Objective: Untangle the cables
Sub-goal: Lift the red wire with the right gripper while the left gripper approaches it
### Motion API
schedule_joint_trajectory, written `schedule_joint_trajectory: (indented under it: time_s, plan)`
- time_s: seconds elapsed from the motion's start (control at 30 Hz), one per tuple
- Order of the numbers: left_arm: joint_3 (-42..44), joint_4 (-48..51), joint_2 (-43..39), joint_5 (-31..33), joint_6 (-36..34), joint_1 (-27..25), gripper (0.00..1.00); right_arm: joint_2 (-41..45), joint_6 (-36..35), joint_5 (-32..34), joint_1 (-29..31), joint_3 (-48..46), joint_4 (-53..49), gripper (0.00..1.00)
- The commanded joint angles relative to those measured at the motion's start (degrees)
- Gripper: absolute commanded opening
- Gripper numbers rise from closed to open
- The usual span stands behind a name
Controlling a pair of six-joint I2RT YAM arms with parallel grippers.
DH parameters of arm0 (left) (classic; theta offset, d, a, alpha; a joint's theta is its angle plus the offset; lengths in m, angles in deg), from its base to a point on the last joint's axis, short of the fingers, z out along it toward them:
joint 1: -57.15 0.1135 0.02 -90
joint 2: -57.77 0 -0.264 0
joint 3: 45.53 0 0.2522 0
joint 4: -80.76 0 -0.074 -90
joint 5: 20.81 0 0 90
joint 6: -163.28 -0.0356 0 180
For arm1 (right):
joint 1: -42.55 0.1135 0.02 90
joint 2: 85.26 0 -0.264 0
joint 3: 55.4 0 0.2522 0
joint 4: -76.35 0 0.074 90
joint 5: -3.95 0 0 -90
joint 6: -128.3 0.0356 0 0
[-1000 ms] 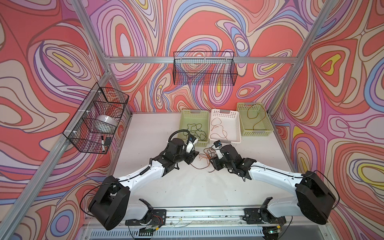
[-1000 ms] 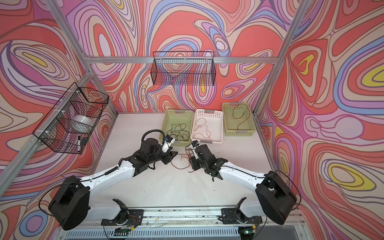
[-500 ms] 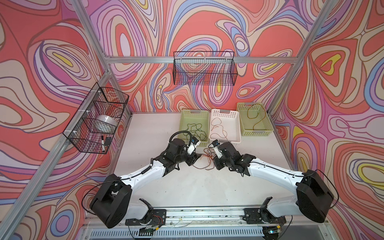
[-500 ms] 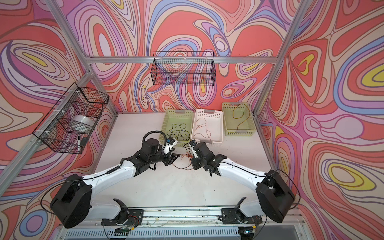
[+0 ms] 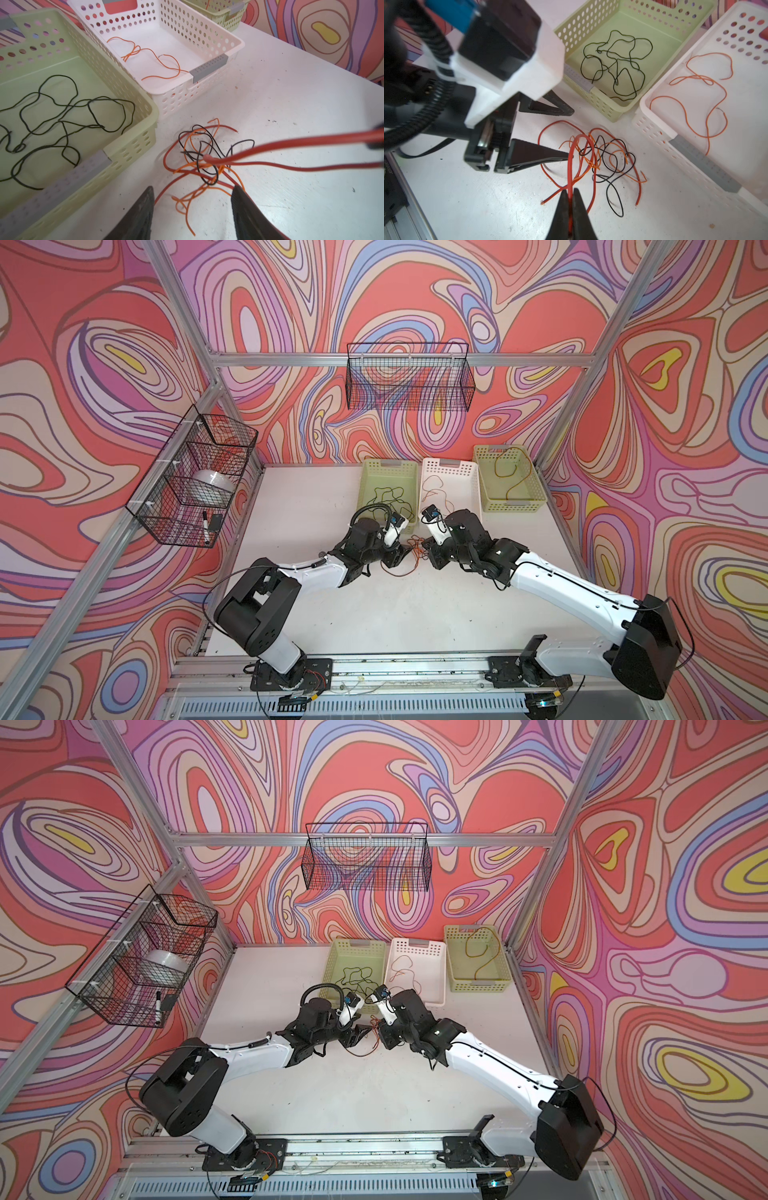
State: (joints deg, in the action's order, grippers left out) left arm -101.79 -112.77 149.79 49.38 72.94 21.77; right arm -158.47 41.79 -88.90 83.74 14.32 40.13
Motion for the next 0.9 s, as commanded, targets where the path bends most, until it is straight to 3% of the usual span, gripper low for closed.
schedule_joint_trajectory:
  time_s: [0.0, 0.23, 0.43, 0.5, 0.63, 0.87]
  plan:
    - [-2.2, -7.7, 2.5, 0.1, 3.4, -0.4, 0.6, 2.9, -1.5, -1.5, 0.1, 3.2, -0.1, 0.0]
    - [-1.7, -10.5, 6.1, -0.5, 4.7, -0.5, 0.54, 6.8, -1.2, -0.9, 0.1, 6.0, 3.5, 0.0]
    - [-1.0, -11.4, 7.8, -0.5, 4.5, -0.7, 0.39, 10.3, -1.6, 1.6, 0.1, 7.9, 6.7, 0.0]
    - [0.0, -11.2, 7.5, -0.4, 4.0, -0.7, 0.38, 11.5, -2.1, 2.9, 0.1, 8.5, 8.4, 0.0]
    - [4.2, -14.1, 4.1, -0.6, 3.3, -0.7, 0.43, 12.0, -2.8, 5.5, 0.1, 10.2, 8.0, 0.0]
    - [8.7, -8.7, -10.8, 3.8, -1.7, -0.8, 0.59, 10.2, -4.6, 3.4, 0.1, 10.3, 5.6, 0.0]
